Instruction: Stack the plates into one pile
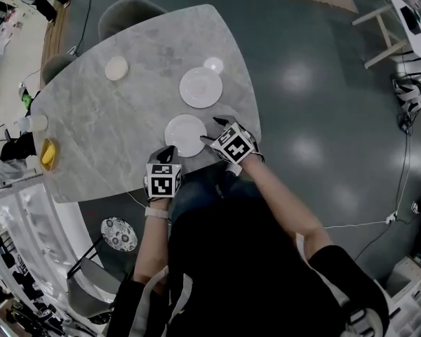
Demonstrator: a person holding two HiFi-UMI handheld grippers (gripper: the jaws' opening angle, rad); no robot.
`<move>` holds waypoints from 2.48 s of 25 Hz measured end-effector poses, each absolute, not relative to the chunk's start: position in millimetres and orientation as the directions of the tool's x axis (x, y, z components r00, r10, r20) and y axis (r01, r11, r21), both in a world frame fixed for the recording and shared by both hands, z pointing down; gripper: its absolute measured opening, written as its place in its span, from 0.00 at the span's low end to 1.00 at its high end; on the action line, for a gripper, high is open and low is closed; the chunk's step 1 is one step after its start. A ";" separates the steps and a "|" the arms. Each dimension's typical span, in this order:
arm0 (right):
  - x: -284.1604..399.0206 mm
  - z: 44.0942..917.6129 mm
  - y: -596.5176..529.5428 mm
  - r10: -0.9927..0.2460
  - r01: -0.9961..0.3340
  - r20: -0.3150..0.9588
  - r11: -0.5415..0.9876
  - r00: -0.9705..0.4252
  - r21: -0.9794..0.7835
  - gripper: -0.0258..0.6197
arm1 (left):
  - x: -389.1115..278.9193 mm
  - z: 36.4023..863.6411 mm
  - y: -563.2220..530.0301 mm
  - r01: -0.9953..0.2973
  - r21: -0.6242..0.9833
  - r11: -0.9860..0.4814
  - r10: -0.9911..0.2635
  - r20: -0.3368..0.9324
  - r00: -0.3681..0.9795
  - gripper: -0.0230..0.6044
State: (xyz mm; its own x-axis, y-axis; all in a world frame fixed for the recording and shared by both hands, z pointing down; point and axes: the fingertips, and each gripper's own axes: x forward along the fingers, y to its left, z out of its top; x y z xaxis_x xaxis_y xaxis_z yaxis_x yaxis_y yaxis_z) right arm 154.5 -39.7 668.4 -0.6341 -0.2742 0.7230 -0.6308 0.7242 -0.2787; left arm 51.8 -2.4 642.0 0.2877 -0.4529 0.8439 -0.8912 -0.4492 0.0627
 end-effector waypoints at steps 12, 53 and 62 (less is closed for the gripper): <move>195.4 661.3 -108.3 -0.422 -0.776 0.704 0.557 -0.571 -0.296 0.51 | 75.2 644.1 -66.5 -0.844 0.097 -0.527 -0.435 0.823 0.366 0.05; 205.4 703.4 -206.2 -0.429 -0.840 0.725 0.214 -0.539 -0.498 0.51 | 101.9 715.4 -189.8 -0.711 0.217 -0.669 -0.240 0.842 0.483 0.05; 192.8 698.3 -195.9 -0.368 -0.792 0.704 0.209 -0.608 -0.574 0.19 | 101.5 714.3 -193.1 -0.700 0.241 -0.672 -0.232 0.829 0.509 0.05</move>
State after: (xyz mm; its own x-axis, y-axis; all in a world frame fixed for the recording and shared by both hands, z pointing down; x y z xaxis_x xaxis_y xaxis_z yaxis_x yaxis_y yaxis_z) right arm 192.8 -195.9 698.3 -0.6075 -0.3680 0.7039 -0.7917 0.2095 -0.5738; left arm 101.5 -193.1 714.3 0.5092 -0.2322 0.8288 -0.6996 -0.6725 0.2414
